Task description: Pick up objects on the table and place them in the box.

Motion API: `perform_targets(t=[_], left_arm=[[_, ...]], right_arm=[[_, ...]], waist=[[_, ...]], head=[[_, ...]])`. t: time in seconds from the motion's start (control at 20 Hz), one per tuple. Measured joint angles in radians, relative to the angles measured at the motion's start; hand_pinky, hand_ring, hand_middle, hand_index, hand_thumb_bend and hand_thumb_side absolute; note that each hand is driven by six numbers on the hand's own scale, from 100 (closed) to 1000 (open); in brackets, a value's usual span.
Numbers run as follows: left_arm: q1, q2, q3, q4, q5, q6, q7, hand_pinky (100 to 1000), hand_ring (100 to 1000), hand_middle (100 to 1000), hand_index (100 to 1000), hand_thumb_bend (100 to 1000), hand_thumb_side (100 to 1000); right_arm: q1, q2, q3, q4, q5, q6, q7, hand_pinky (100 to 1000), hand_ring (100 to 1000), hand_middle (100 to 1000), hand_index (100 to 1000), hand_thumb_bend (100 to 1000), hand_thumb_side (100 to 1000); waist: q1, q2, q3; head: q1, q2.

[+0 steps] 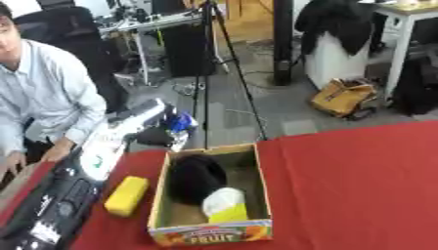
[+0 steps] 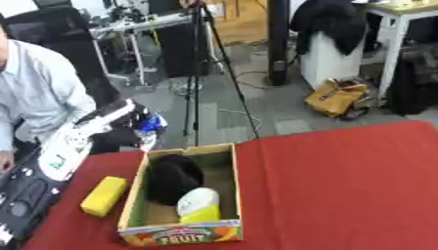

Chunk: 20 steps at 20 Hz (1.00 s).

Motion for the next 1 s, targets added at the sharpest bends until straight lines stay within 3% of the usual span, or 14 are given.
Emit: perform_targets(t=[0.5,0.7,0.75,0.8,0.85,0.9,0.95,1.0], left_arm=[[-0.001,-0.049,-0.001,0.054,-0.234,0.044,0.091,285,406,374,548,100,460],[-0.001,-0.065,-0.008,0.068,-0.333,0.043,0.115,438,517,498,649,120,480],[-0.001,-0.069,-0.011,0.071,-0.358,0.041,0.117,495,574,571,698,163,513],[-0.001,-0.069,-0.014,0.074,-0.382,0.037,0.116,503,582,581,704,168,518],[-0.001,-0.071,-0.014,0.077,-0.406,0.032,0.113,595,670,682,781,212,554],[-0.001,-0.073,-0.017,0.080,-0.428,0.025,0.107,595,670,682,781,212,554],[-0.001,-0.076,-0.019,0.082,-0.450,0.017,0.099,660,738,762,843,252,608],[-0.001,-0.079,-0.020,0.085,-0.469,0.008,0.088,672,747,769,850,257,615]], right_arm=[[-0.009,0.001,0.004,0.000,-0.005,-0.006,0.006,817,776,619,634,100,1000],[-0.009,0.001,0.004,0.000,-0.005,-0.007,0.007,817,776,619,634,100,1000],[-0.009,0.001,0.004,0.000,-0.005,-0.007,0.008,818,776,619,634,100,1000],[-0.009,0.001,0.004,0.000,-0.006,-0.007,0.008,818,776,619,634,100,1000],[-0.009,0.001,0.004,0.000,-0.007,-0.007,0.008,818,775,619,634,100,1000],[-0.009,0.001,0.004,0.000,-0.008,-0.007,0.008,818,775,619,634,100,1000],[-0.009,0.001,0.004,0.000,-0.008,-0.007,0.008,818,774,619,634,100,1000],[-0.009,0.001,0.004,0.000,-0.009,-0.007,0.008,818,774,619,634,100,1000]], waist=[[0.003,0.008,-0.013],[0.003,0.013,-0.018],[0.003,0.013,-0.018],[0.003,0.014,-0.018],[0.003,0.014,-0.018],[0.003,0.014,-0.018],[0.004,0.014,-0.018],[0.005,0.014,-0.018]], head=[[0.013,-0.009],[0.014,-0.010],[0.014,-0.010],[0.014,-0.010],[0.014,-0.010],[0.014,-0.010],[0.014,-0.010],[0.014,-0.010]])
